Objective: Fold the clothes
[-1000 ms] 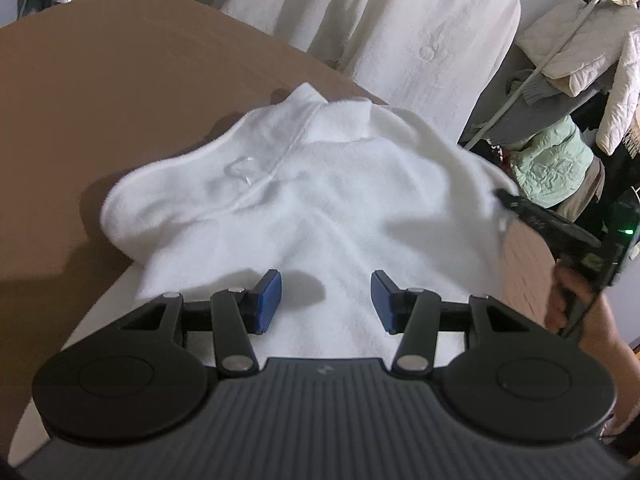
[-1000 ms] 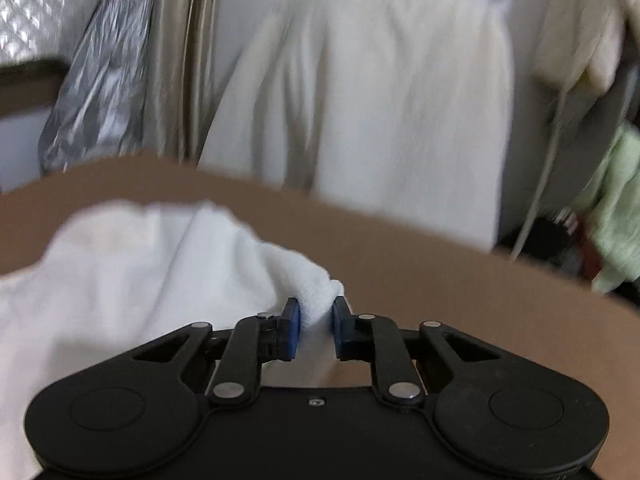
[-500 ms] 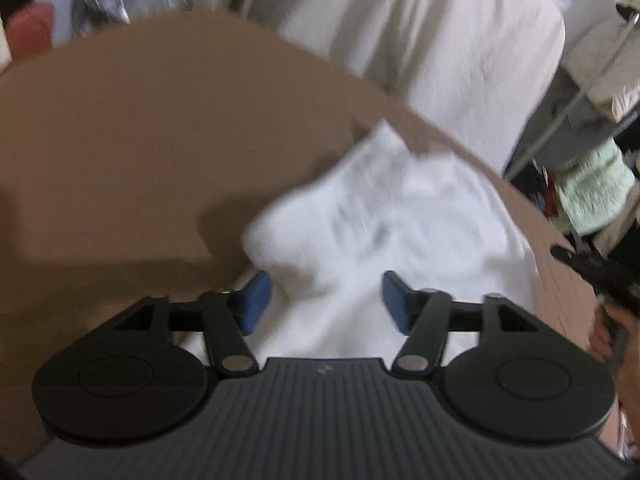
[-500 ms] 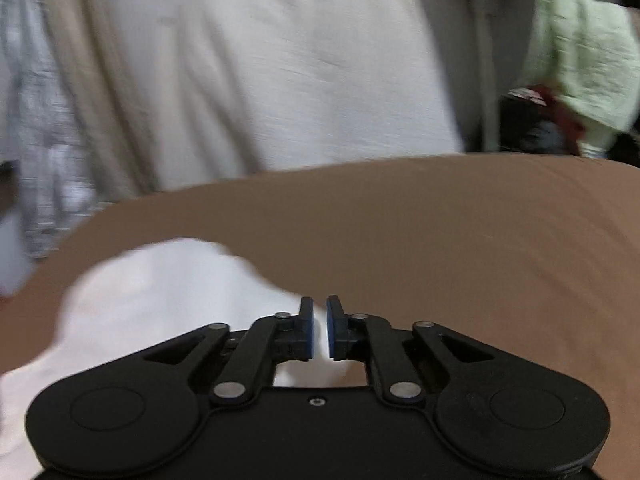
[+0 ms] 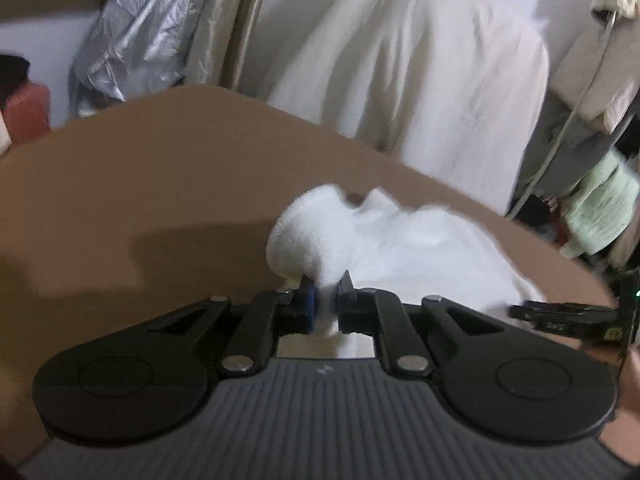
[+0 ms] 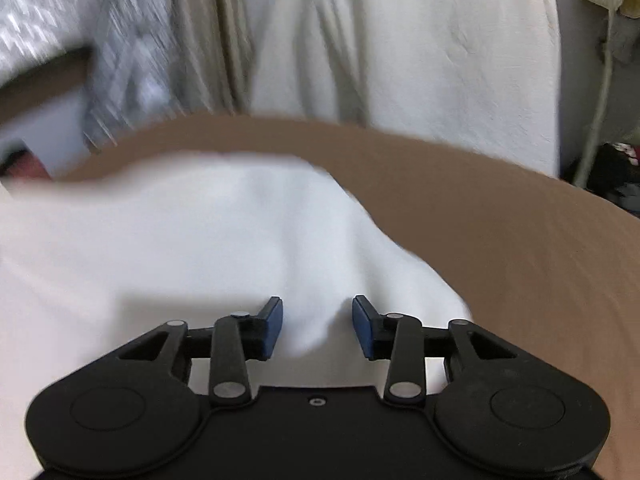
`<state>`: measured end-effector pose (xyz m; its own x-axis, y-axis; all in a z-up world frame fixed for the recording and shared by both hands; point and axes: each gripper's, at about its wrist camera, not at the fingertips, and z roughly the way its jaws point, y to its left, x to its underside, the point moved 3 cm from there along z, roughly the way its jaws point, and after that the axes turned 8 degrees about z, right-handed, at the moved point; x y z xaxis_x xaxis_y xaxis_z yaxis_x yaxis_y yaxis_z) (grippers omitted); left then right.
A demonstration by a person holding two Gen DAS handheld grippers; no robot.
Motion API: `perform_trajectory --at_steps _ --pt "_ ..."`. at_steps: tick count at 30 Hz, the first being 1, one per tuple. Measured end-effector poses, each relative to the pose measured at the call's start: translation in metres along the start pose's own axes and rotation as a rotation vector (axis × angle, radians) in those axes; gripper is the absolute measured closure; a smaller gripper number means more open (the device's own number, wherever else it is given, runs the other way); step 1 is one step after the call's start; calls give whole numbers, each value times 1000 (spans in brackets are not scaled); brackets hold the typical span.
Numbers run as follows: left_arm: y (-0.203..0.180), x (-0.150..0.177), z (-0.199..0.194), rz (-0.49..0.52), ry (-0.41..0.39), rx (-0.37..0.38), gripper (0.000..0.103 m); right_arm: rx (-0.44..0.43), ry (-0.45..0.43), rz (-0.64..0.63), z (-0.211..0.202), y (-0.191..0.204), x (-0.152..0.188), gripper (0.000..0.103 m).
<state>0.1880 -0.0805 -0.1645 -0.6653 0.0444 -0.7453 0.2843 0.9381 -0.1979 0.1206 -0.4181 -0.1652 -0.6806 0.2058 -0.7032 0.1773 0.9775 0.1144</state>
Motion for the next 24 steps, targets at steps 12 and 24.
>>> perform_trajectory --at_steps 12,24 --pt "38 8 4 -160 72 17 62 -70 -59 -165 -19 66 -30 56" --pt "35 28 18 -127 225 81 46 -126 161 -162 101 151 -84 51"
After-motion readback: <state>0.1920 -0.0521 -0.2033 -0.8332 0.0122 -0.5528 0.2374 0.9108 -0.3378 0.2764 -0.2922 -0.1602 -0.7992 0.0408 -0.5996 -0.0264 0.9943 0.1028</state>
